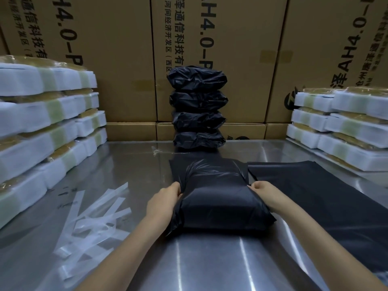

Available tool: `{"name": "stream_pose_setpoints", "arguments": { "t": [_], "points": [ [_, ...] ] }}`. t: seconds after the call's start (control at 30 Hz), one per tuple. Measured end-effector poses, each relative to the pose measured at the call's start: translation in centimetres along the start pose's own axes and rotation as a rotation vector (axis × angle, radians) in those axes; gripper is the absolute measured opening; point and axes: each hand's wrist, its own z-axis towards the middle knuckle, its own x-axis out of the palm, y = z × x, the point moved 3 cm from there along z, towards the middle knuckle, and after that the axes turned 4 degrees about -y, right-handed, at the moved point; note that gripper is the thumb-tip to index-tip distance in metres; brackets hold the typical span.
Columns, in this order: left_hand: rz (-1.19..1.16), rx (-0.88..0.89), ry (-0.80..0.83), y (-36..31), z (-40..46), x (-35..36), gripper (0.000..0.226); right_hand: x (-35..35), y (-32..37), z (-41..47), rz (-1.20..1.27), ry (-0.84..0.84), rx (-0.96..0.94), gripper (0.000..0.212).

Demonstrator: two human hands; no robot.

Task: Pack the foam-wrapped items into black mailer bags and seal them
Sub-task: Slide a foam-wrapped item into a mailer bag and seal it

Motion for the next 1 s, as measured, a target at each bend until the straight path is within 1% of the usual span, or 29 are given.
{"name": "stream_pose_setpoints", "arguments": {
  "t": [0.07,0.13,0.23,0.27,0.3,0.33,0.37,0.4,0.43,0.47,0.53,0.57,0.6,0.67,0.73,0.77,0.83,0.9,1.0],
  "points": [
    [0.056,0.044,0.016,0.5,-0.1,-0.1,0.017,-0.1,0.1,-0.1,0.013,0.09,0.025,0.039],
    [0.079,0.071,0.063,0.8,0.1,-0.6,0.009,-0.3,0.1,-0.3,0.009,0.143,0.054,0.038],
    [0.165,0.057,0.171,0.8,0.7,-1.4,0.013,-0.9,-0.1,-0.5,-0.11,0.144,0.087,0.045],
    [0.263,0.032,0.187,0.9,1.0,-1.8,0.02,-1.2,-0.3,-0.7,-0.14,0.122,0.09,0.046],
    [0.382,0.006,0.2,1.1,1.3,-2.3,0.033,-1.5,-0.7,-0.6,-0.155,0.096,0.094,0.047],
    [0.478,-0.018,0.212,1.4,1.8,-2.7,0.05,-1.9,-0.5,-0.9,-0.166,0.046,0.074,0.044],
    [0.507,-0.03,0.216,1.7,2.2,-3.3,0.066,-2.2,-0.4,-0.7,-0.191,-0.016,0.05,0.034],
    [0.447,-0.031,0.197,1.8,2.8,-3.9,0.074,-2.5,-0.1,-0.7,-0.21,-0.096,0.036,0.023],
    [0.302,-0.022,0.149,1.6,3.5,-4.4,0.074,-2.7,0.3,-0.3,-0.187,-0.166,0.043,0.032],
    [0.103,-0.004,0.09,1.2,4.1,-4.8,0.07,-2.7,1.0,0.1,-0.105,-0.193,0.058,0.05],
    [-0.285,0.044,-0.007,-0.6,5.1,-4.5,0.066,-1.4,2.6,1.1,0.181,-0.13,0.079,0.074],
    [-0.419,0.05,-0.031,-1.7,5.4,-3.9,0.066,-0.6,3.5,1.5,0.284,-0.095,0.071,0.083],
    [-0.512,0.041,-0.046,-2.7,5.7,-3.2,0.066,0.3,4.0,2.0,0.321,-0.068,0.06,0.088],
    [-0.62,0.002,-0.038,-4.2,6.1,-1.5,0.065,1.8,4.3,3.0,0.329,0.029,0.034,0.093],
    [-0.683,-0.02,0.015,-4.7,6.5,0.0,0.066,2.6,3.8,4.2,0.396,0.161,0.024,0.091],
    [-0.722,-0.02,0.042,-4.7,6.7,0.5,0.068,2.7,3.6,4.5,0.425,0.198,0.024,0.089],
    [-0.794,-0.005,0.066,-4.5,6.9,1.3,0.069,2.6,3.2,4.9,0.494,0.228,0.027,0.087],
    [-0.807,0.015,0.063,-4.2,6.7,1.8,0.067,2.8,3.0,4.9,0.561,0.242,0.026,0.082],
    [-0.828,0.027,0.028,-3.7,6.6,1.9,0.063,3.1,2.8,4.7,0.609,0.217,-0.004,0.073]
  ]
}}
